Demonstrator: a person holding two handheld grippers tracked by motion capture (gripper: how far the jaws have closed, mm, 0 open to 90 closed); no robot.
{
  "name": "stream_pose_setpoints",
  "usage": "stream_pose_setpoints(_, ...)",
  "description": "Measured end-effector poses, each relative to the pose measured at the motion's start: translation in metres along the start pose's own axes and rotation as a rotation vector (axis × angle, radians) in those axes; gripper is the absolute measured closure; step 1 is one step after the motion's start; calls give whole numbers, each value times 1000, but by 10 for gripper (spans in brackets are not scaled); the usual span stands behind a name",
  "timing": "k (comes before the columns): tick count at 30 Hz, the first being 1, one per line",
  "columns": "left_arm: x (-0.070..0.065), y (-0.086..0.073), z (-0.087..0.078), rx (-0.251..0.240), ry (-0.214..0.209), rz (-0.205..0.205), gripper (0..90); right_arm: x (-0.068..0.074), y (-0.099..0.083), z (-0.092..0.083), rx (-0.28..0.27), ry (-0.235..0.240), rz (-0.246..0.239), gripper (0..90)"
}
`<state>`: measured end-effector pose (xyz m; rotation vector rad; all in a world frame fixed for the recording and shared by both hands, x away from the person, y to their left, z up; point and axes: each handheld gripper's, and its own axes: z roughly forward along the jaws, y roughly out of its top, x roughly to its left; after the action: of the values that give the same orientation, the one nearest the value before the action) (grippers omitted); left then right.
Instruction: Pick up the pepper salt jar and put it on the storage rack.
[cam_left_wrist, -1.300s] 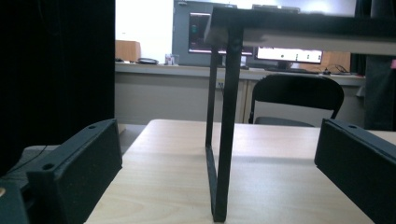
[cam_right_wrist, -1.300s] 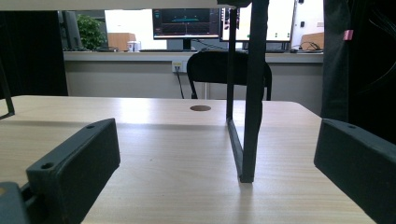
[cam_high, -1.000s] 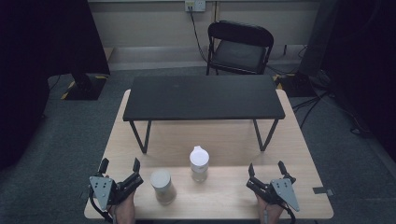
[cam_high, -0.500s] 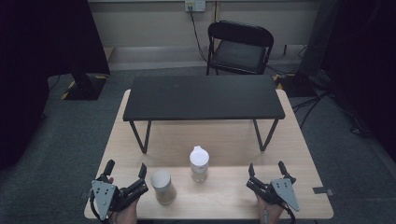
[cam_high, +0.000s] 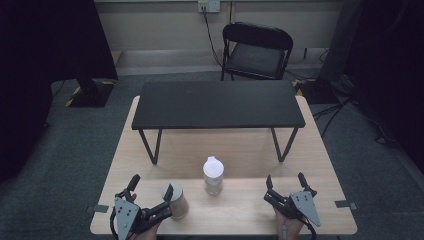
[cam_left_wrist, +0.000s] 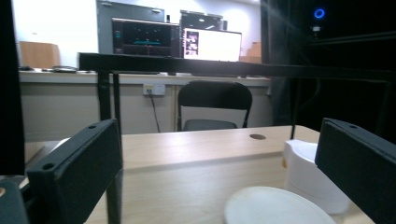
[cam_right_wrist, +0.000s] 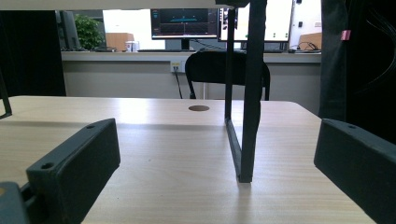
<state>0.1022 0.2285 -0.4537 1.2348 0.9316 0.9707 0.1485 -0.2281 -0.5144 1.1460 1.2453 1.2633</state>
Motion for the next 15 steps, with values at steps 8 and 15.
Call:
stream_pose_setpoints(8,-9,-6,5,20,-68,38,0,0,0,0,0,0,1,0)
stream_pose_setpoints(15,-11,-15,5,58,-71,39,3,0,0,0,0,1,0,0)
